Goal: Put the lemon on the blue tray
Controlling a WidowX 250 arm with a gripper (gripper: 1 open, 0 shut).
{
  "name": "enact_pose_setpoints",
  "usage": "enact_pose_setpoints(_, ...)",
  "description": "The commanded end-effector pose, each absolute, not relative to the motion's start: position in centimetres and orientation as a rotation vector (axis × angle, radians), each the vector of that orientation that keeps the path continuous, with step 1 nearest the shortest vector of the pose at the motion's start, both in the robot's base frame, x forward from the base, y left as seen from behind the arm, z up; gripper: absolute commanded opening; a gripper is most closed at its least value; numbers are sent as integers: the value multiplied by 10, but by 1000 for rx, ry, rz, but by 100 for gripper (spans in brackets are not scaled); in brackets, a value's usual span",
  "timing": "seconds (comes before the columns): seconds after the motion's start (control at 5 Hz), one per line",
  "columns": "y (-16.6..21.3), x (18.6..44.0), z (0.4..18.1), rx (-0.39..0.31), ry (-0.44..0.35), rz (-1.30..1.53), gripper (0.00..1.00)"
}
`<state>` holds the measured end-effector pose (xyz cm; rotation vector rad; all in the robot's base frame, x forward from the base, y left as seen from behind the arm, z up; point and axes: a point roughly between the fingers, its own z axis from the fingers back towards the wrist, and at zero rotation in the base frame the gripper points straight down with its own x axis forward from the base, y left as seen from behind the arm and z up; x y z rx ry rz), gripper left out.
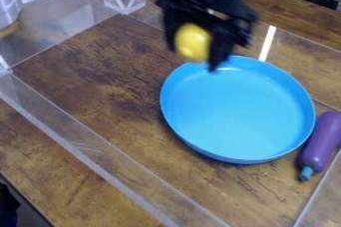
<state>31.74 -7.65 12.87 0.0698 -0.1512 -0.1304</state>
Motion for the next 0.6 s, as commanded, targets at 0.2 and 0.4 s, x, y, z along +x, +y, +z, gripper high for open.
enact_pose_setpoints(0.2, -116, 336, 137, 71, -186, -171, 0)
enact_pose_setpoints(0.4, -111, 342, 136, 78, -168, -124, 0)
